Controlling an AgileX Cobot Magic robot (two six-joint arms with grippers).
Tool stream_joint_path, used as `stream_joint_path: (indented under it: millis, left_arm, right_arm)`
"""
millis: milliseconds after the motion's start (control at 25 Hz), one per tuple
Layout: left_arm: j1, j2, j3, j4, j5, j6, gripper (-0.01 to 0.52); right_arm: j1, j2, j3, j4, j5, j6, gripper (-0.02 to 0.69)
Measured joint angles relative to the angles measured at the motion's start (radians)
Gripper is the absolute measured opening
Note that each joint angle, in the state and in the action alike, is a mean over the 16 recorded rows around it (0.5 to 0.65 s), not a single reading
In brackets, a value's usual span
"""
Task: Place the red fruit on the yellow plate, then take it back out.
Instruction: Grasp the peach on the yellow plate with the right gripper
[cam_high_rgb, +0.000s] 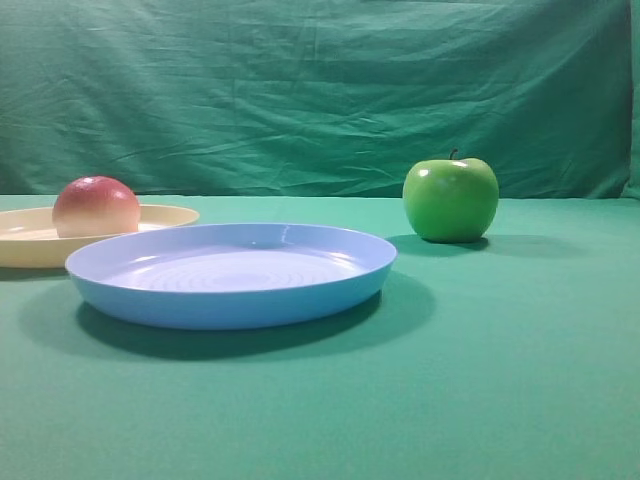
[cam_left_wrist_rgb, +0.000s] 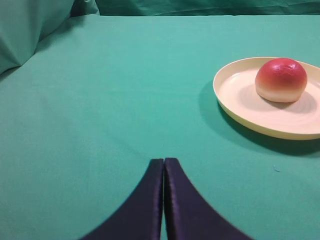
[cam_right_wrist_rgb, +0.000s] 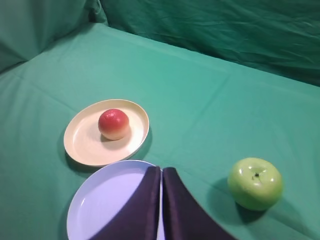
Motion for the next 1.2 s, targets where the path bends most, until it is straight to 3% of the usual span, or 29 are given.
stream_joint_path:
  millis: [600, 1200]
  left_arm:
    - [0.000, 0.000, 0.000, 0.000, 0.000, 0.000, 0.000]
    - [0.000, 0.000, 0.000, 0.000, 0.000, 0.000, 0.000]
  right_arm:
    - [-0.073, -0.306, 0.058, -0.270, 0.188, 0.295, 0.000]
    - [-0.385, -0.464, 0.325, -0.320, 0.026, 0.366, 0.000]
